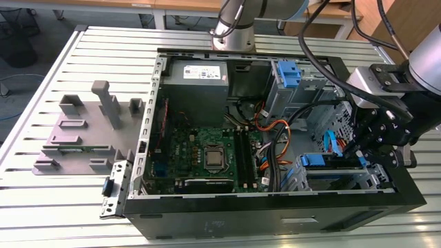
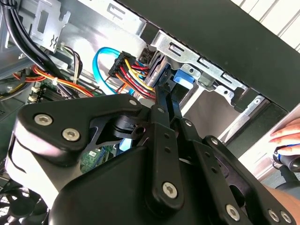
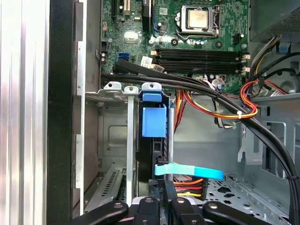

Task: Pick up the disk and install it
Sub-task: 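Insert the second disk wire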

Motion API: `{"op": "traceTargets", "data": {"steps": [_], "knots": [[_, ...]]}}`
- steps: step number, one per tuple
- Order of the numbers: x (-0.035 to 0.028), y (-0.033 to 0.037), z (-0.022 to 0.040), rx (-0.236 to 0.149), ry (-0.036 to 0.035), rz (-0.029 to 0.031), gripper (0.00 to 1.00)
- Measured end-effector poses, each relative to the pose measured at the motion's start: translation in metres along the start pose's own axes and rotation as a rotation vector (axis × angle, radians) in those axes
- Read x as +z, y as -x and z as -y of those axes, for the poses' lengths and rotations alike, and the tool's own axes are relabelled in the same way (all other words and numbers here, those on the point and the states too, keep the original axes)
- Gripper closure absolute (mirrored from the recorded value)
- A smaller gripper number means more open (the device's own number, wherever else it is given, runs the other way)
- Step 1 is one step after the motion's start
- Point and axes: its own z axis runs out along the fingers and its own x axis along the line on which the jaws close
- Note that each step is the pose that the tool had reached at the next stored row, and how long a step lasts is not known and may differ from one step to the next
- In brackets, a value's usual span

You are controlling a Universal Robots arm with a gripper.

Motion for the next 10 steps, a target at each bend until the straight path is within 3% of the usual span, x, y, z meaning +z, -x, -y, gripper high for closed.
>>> {"op": "traceTargets", "data": {"steps": [10], "knots": [[0.0015, -0.0001, 0.0000, 0.000, 0.0000, -0.0005, 0.84]]}}
